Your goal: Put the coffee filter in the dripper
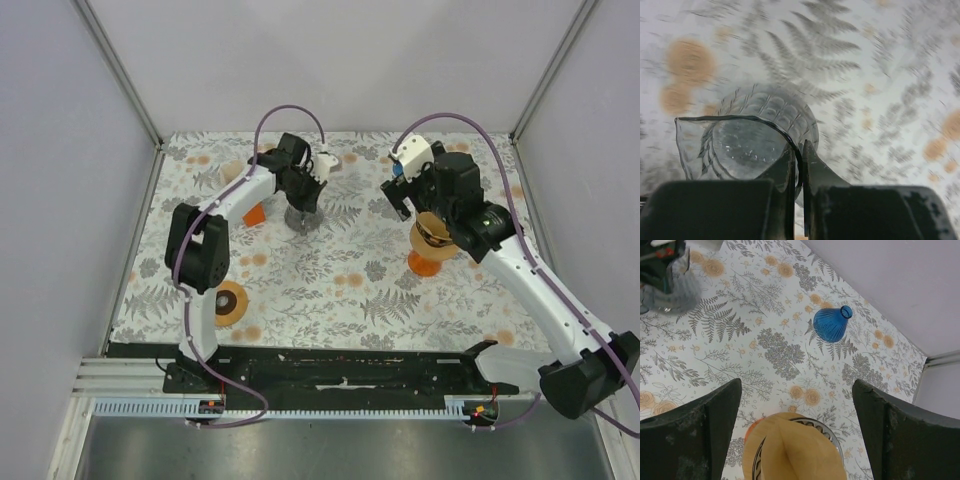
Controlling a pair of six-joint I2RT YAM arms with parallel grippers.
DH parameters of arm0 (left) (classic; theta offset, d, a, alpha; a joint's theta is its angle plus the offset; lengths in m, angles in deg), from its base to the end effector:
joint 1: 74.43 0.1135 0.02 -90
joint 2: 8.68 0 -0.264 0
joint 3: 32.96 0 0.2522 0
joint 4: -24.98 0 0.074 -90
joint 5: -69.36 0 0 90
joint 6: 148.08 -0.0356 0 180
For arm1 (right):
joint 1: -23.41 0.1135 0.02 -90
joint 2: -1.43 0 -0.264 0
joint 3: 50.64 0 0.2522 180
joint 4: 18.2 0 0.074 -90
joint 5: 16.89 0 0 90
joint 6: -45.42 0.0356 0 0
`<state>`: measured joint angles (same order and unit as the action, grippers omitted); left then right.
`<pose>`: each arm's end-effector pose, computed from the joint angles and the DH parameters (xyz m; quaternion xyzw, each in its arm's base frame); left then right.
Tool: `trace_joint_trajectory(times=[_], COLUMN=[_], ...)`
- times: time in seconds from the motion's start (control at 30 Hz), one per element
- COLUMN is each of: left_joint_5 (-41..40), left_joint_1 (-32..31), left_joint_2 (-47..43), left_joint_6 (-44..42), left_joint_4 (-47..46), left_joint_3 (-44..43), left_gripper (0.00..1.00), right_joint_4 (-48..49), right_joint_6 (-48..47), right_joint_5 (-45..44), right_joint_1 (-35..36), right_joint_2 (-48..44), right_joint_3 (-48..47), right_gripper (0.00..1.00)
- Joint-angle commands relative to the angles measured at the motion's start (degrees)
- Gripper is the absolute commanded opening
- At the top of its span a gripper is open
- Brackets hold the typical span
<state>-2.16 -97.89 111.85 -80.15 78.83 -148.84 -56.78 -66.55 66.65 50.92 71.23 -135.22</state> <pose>0.4191 -0.1942 0.2286 0.4078 0.8591 -0.1578 0.2660 0.2438 0.1224 0.3815 -0.3221 0.7725 -0.0208 0.5469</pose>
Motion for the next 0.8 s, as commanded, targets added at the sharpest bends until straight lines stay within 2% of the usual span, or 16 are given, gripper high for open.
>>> trace_joint_trajectory(times=[0.0,0.17,0.33,0.4,0.43,0.5,0.6,0.77], left_joint_5=[9.5,11.2,13.3,14.4,15.1,16.5,17.3,17.7], left_joint_1=[-3.9,-9.5,-10.9,-11.0,-11.2,-11.1,-11.1,-10.9], left_joint_2=[-10.1,-18.1,-20.7,-21.5,-22.5,-24.1,-25.9,-28.0], left_joint_6=[-7.1,-15.6,-16.8,-17.4,-17.7,-18.2,-18.1,-14.2], left_joint_4=[0.7,-1.4,-1.3,-0.9,-0.8,-0.7,0.6,7.1], left_joint_3=[11.5,25.3,30.2,30.8,31.2,31.5,30.2,22.9], left_gripper=[0.02,0.03,0.06,0.18,0.34,0.53,0.63,0.66], right_joint_4=[1.1,1.0,0.6,0.3,0.2,0.0,-0.1,-0.6], right_joint_6=[1.8,2.7,3.3,3.6,3.8,3.9,4.0,4.3], right_joint_5=[-0.8,-0.7,0.0,0.3,0.6,1.9,2.9,4.4], right_joint_1=[-0.3,-0.4,-0.4,-0.4,-0.4,-0.3,-0.3,-0.4], right_joint_2=[-4.0,-6.3,-7.9,-8.6,-9.0,-9.7,-10.8,-12.0], right_joint_3=[2.3,3.6,4.4,4.6,4.8,5.1,5.5,5.6], right_gripper=[0.98,0.98,0.98,0.98,0.98,0.98,0.98,0.98])
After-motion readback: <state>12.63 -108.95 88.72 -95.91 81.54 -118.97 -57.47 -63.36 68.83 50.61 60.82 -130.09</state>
